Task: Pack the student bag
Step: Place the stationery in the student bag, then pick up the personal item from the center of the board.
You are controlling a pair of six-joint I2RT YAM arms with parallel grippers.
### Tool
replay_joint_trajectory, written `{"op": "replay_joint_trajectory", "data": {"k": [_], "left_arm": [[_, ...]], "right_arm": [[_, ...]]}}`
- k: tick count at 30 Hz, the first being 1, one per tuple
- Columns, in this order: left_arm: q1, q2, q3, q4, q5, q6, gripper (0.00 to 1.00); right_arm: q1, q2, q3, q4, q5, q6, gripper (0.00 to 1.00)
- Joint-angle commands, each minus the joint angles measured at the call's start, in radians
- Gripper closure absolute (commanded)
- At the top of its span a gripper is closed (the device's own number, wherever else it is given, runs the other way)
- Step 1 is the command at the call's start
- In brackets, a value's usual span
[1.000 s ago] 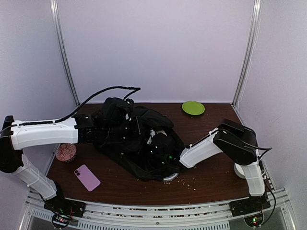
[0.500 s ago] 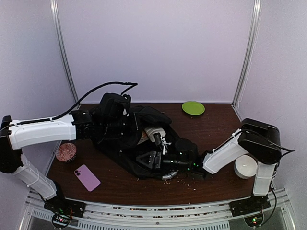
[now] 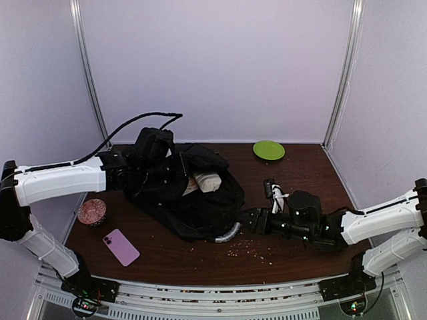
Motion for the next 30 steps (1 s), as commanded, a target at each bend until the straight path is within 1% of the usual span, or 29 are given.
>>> {"op": "replay_joint_trajectory", "data": {"k": [1, 5, 10, 13, 16, 17, 18, 19, 21, 22, 23, 24, 25, 26, 28, 30], "left_arm": [[0.009, -0.027, -0.066, 0.064, -0.046, -0.059, 1.0], [-0.034, -0.013, -0.091, 0.096, -0.042, -0.079, 1.0], [-0.074, 0.046, -0.059, 0.116, -0.01, -0.07, 1.0], [-0.094, 0.091, -0.016, 0.118, 0.032, -0.013, 1.0], [-0.12, 0.114, 0.029, 0.073, 0.026, 0.057, 1.0], [-0.123, 0.11, 0.038, 0.053, 0.02, 0.072, 0.97], [-0.127, 0.101, 0.038, 0.038, 0.012, 0.088, 0.9], [-0.13, 0.087, 0.032, 0.021, -0.002, 0.096, 0.77], [-0.131, 0.044, 0.012, -0.014, -0.019, 0.095, 0.45], [-0.134, 0.021, 0.0, -0.039, -0.029, 0.094, 0.32], [-0.14, -0.008, -0.01, -0.07, -0.05, 0.086, 0.2], [-0.149, -0.038, -0.02, -0.115, -0.08, 0.071, 0.11], [-0.161, -0.067, -0.032, -0.161, -0.112, 0.049, 0.05], [-0.178, -0.097, -0.046, -0.236, -0.155, 0.005, 0.03], [-0.223, -0.161, -0.089, -0.314, -0.221, -0.102, 0.02], [-0.286, -0.222, -0.147, -0.419, -0.278, -0.248, 0.02]], "right_arm": [[-0.065, 0.051, 0.012, -0.09, 0.165, 0.07, 0.29], [-0.078, 0.162, 0.078, -0.076, 0.167, 0.099, 0.29], [-0.133, 0.268, 0.098, 0.004, 0.126, 0.147, 0.37], [-0.141, 0.233, 0.084, -0.02, 0.146, 0.121, 0.38], [-0.141, 0.154, 0.054, -0.075, 0.167, 0.072, 0.35], [-0.141, 0.126, 0.043, -0.098, 0.163, 0.053, 0.34], [-0.141, 0.094, 0.033, -0.123, 0.154, 0.036, 0.33], [-0.142, 0.063, 0.023, -0.151, 0.144, 0.02, 0.33], [-0.134, -0.012, 0.007, -0.208, 0.133, -0.011, 0.32], [-0.127, -0.046, -0.002, -0.237, 0.138, -0.023, 0.32], [-0.121, -0.079, -0.01, -0.267, 0.146, -0.031, 0.32], [-0.113, -0.111, -0.02, -0.291, 0.153, -0.038, 0.32], [-0.106, -0.141, -0.028, -0.316, 0.16, -0.042, 0.31], [-0.098, -0.172, -0.038, -0.338, 0.168, -0.043, 0.32], [-0.082, -0.227, -0.059, -0.367, 0.187, -0.041, 0.31], [-0.069, -0.275, -0.085, -0.379, 0.199, -0.033, 0.31]]}}
